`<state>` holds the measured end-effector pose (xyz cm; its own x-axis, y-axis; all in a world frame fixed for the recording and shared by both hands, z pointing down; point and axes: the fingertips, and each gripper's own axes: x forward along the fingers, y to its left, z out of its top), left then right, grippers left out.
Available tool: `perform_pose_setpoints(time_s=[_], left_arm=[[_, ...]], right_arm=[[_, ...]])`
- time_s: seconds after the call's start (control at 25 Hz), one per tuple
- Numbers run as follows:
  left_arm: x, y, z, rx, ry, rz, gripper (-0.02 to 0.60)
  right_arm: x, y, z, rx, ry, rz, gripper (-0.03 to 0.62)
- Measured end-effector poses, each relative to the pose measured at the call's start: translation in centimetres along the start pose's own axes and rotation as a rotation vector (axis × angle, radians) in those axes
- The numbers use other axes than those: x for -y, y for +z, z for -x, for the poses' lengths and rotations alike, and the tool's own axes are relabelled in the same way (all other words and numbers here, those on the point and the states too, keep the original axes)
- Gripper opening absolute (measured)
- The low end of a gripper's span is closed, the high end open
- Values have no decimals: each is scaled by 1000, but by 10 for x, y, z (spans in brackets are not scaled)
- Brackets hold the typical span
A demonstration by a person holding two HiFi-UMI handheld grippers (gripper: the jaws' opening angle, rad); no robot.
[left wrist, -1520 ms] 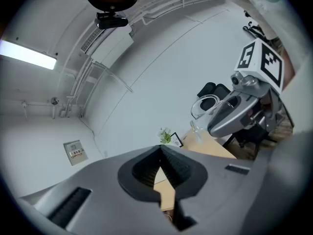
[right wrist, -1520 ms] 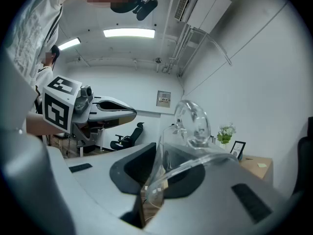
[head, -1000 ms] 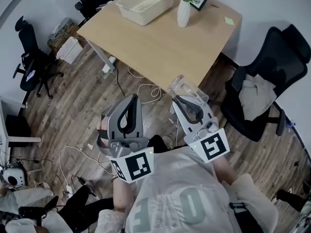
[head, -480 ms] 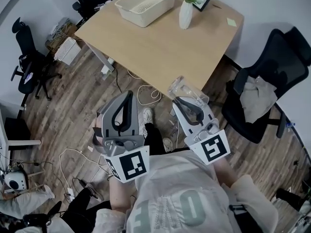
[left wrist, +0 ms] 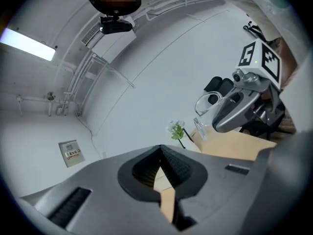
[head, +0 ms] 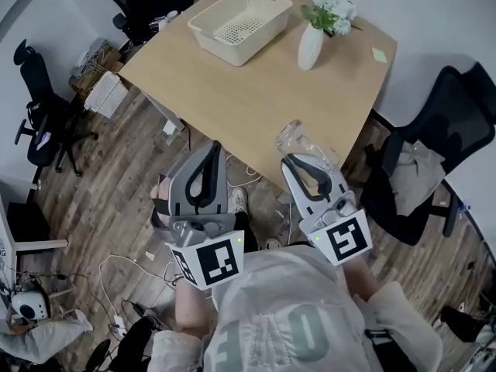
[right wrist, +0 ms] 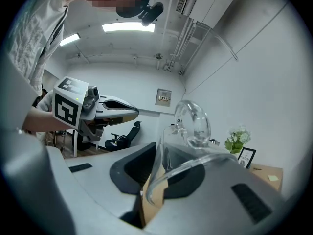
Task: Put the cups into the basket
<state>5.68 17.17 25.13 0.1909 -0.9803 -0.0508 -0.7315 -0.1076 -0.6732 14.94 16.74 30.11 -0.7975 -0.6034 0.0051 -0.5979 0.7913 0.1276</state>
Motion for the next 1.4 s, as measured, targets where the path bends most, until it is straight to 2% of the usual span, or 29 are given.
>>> perform_pose_setpoints(time_s=[0.28, 0.68, 0.92, 1.4], left_arm=[[-66, -41, -59, 30, 1, -17, 8], [-128, -101, -121, 51, -43, -26, 8], [-132, -115, -160, 68, -80, 1, 8], [-113, -102, -230, 54, -113, 26, 8]], right_arm=[[13, 18, -95, 12, -2, 26, 31], [34, 18, -200, 7, -53, 13, 31], [62, 18, -225, -7, -84, 34, 31], [138, 24, -244, 48, -85, 28, 31]])
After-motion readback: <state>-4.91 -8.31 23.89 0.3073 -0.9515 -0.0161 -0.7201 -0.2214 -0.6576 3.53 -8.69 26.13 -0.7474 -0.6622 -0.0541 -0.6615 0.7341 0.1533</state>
